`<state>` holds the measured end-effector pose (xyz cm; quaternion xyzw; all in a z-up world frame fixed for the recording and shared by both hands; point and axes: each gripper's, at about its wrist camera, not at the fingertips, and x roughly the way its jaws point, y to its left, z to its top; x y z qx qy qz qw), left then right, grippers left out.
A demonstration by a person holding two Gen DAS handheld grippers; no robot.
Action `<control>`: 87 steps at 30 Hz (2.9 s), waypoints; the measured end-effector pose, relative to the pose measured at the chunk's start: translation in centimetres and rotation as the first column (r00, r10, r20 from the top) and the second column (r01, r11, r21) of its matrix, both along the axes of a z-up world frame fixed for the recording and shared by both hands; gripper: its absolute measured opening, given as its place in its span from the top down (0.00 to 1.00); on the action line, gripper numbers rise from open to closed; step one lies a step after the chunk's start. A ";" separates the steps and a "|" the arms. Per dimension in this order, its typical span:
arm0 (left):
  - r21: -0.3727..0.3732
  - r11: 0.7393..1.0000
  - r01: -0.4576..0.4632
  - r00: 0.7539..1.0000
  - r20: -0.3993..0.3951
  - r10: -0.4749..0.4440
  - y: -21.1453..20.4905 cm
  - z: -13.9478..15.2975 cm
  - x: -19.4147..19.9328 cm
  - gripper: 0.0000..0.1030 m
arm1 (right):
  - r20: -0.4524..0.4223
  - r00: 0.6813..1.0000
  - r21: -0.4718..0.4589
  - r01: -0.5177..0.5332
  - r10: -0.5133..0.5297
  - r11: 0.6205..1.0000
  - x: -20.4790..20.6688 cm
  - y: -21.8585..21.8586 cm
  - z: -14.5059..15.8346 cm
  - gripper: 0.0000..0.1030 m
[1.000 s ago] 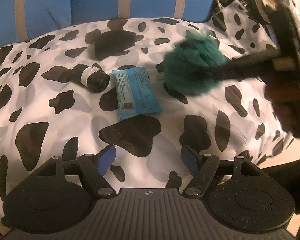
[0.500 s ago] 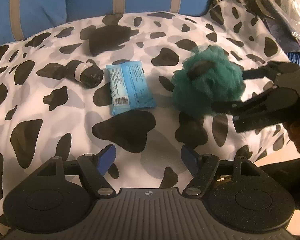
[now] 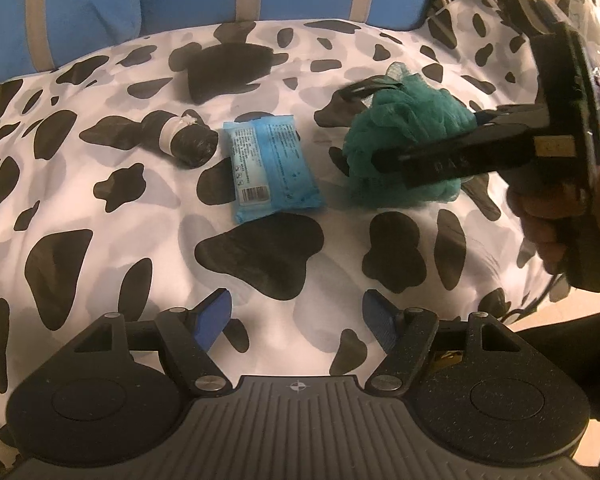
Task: Organize soft objects
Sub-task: 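Grasp the blue wet-wipe packet with the left tool while the right tool holds the loofah, then carry the blue packet and green loofah with both tools over the cardboard box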
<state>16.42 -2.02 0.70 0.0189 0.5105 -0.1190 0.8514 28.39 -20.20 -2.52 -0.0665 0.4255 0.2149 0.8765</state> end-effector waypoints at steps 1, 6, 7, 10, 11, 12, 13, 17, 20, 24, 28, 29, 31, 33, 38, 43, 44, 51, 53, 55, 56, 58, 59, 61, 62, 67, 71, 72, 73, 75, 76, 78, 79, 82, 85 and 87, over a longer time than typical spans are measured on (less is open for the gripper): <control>-0.001 1.000 -0.002 1.000 0.000 0.002 0.0 0.0 0.0 0.31 | -0.008 1.000 0.010 0.015 -0.015 1.000 0.4 0.0 -0.2 0.00; -0.016 1.000 -0.008 1.000 0.008 0.008 0.2 0.0 0.2 0.31 | -0.054 0.998 0.051 0.022 -0.019 0.998 1.1 0.2 -1.4 0.07; -0.019 1.000 -0.010 1.000 0.013 0.011 0.2 0.0 0.2 0.31 | -0.061 0.998 0.057 0.017 -0.013 0.998 1.1 0.3 -1.6 0.13; -0.028 0.999 -0.019 0.999 0.030 0.020 0.4 0.0 0.3 0.31 | -0.059 0.998 0.064 0.018 -0.014 0.998 0.9 0.6 -1.5 0.27; -0.031 0.999 -0.023 0.999 0.036 0.024 0.4 0.0 0.4 0.31 | -0.059 0.998 0.072 0.016 -0.011 0.997 0.8 0.6 -1.2 0.31; -0.034 0.999 -0.026 0.999 0.043 0.027 0.5 -0.1 0.4 0.31 | -0.058 0.998 0.083 0.016 -0.011 0.996 0.7 0.5 -0.8 0.33; -0.036 0.999 -0.030 0.998 0.052 0.032 0.5 -0.1 0.5 0.31 | -0.059 0.998 0.093 0.020 -0.014 0.995 0.6 0.5 -0.5 0.35; -0.035 0.998 -0.049 0.995 0.084 0.052 0.3 -0.4 0.9 0.31 | -0.031 0.999 0.116 0.021 -0.017 0.993 0.1 -0.4 1.5 0.36; -0.034 0.998 -0.055 0.992 0.110 0.059 0.0 -0.4 1.3 0.31 | 0.000 1.000 0.108 0.027 -0.027 0.994 -0.4 -1.4 3.0 0.36; -0.009 0.998 -0.063 0.987 0.147 0.064 -1.0 -0.8 2.4 0.31 | 0.025 0.998 0.100 0.054 -0.057 0.994 -1.5 -3.7 4.8 0.36; 0.027 0.996 -0.080 0.982 0.171 0.074 -2.4 -1.6 3.9 0.30 | 0.034 0.994 0.114 0.103 -0.107 0.988 -2.5 -6.2 5.9 0.36; 0.032 0.996 -0.079 0.981 0.178 0.072 -2.6 -1.8 4.2 0.30 | 0.030 0.992 0.123 0.117 -0.121 0.986 -2.7 -6.8 6.1 0.36; 0.052 0.996 -0.071 0.981 0.186 0.061 -3.4 -2.3 5.1 0.26 | 0.022 0.990 0.133 0.138 -0.142 0.981 -3.2 -7.8 6.3 0.36; 0.068 0.996 -0.064 0.980 0.192 0.050 -4.0 -2.7 5.9 0.23 | 0.020 0.989 0.139 0.145 -0.150 0.980 -3.9 -8.4 6.6 0.36; 0.103 0.992 -0.079 0.985 0.161 0.062 -4.4 -4.6 8.2 0.22 | 0.001 0.987 0.172 0.156 -0.158 0.973 -5.4 -9.6 7.3 0.36; 0.129 0.984 -0.126 0.988 0.108 0.112 -4.3 -6.4 10.2 0.22 | -0.013 0.988 0.189 0.151 -0.151 0.970 -5.9 -10.0 7.4 0.36; 0.132 0.982 -0.132 0.988 0.097 0.120 -4.3 -6.7 10.6 0.22 | -0.016 0.988 0.188 0.151 -0.151 0.971 -5.7 -10.0 7.4 0.36; 0.091 0.979 -0.181 0.982 0.069 0.176 -3.4 -6.9 12.5 0.22 | -0.044 0.985 0.210 0.172 -0.167 0.962 -5.1 -10.1 7.1 0.36; 0.080 0.978 -0.191 0.981 0.060 0.187 -3.2 -6.9 12.6 0.25 | -0.050 0.984 0.206 0.177 -0.170 0.962 -5.0 -10.0 7.0 0.36; 0.086 0.977 -0.196 0.980 0.059 0.191 -3.1 -6.7 12.5 0.35 | -0.051 0.984 0.201 0.176 -0.169 0.964 -5.0 -9.9 7.0 0.36; 0.087 0.977 -0.193 0.980 0.055 0.189 -3.1 -6.6 12.6 0.36 | -0.048 0.985 0.200 0.174 -0.168 0.964 -5.0 -9.8 7.0 0.36; 0.083 0.979 -0.186 0.982 0.052 0.182 -2.9 -6.4 12.4 0.41 | -0.041 0.984 0.196 0.180 -0.175 0.964 -4.8 -9.9 7.2 0.36; 0.076 0.979 -0.188 0.981 0.056 0.184 -2.8 -6.3 12.3 0.41 | -0.041 0.983 0.195 0.186 -0.182 0.963 -4.8 -10.0 7.2 0.36; 0.058 0.980 -0.192 0.980 0.060 0.188 -2.5 -5.8 11.9 0.42 | -0.046 0.979 0.194 0.202 -0.197 0.960 -4.5 -10.1 7.1 0.36; 0.052 0.980 -0.193 0.980 0.067 0.189 -2.4 -5.6 11.7 0.42 | -0.050 0.978 0.192 0.209 -0.203 0.959 -4.4 -10.1 7.0 0.36; 0.031 0.985 -0.171 0.978 0.126 0.166 -2.0 -3.6 10.5 0.43 | -0.048 0.979 0.189 0.204 -0.199 0.961 -4.1 -9.4 7.2 0.36; 0.010 0.987 -0.162 0.976 0.151 0.159 -1.4 -2.7 9.2 0.43 | -0.050 0.984 0.175 0.177 -0.170 0.969 -4.0 -8.3 7.0 0.36; 0.002 0.987 -0.163 0.974 0.159 0.160 -1.3 -2.4 8.9 0.43 | -0.051 0.986 0.172 0.165 -0.158 0.971 -4.0 -7.9 7.0 0.36; -0.007 0.987 -0.163 0.972 0.168 0.162 -1.1 -2.0 8.5 0.43 | -0.051 0.988 0.169 0.153 -0.147 0.974 -3.9 -7.5 6.9 0.36; -0.017 0.987 -0.157 0.970 0.188 0.158 -0.8 -1.3 7.9 0.43 | -0.056 0.991 0.162 0.128 -0.120 0.979 -3.9 -6.5 6.7 0.36; -0.020 0.988 -0.153 0.968 0.199 0.154 -0.6 -1.0 7.6 0.43 | -0.059 0.993 0.159 0.114 -0.106 0.981 -3.8 -6.0 6.6 0.36; -0.027 0.989 -0.148 0.966 0.212 0.150 -0.3 -0.4 7.0 0.43 | -0.066 0.995 0.157 0.086 -0.076 0.984 -4.0 -4.9 6.4 0.36; -0.036 0.989 -0.145 0.966 0.212 0.150 0.0 -0.2 6.8 0.43 | -0.069 0.996 0.157 0.074 -0.064 0.985 -4.0 -4.4 6.3 0.36; -0.054 0.989 -0.136 0.968 0.207 0.145 0.5 0.2 6.0 0.43 | -0.073 0.997 0.157 0.041 -0.030 0.987 -4.6 -3.1 6.2 0.36; -0.062 0.992 -0.112 0.971 0.203 0.122 0.9 0.7 4.7 0.43 | -0.075 0.997 0.155 0.013 -0.002 0.988 -5.3 -2.1 6.1 0.36; -0.066 0.993 -0.096 0.973 0.206 0.107 1.1 1.2 3.6 0.43 | -0.075 0.997 0.152 -0.003 0.015 0.988 -5.9 -1.7 6.0 0.36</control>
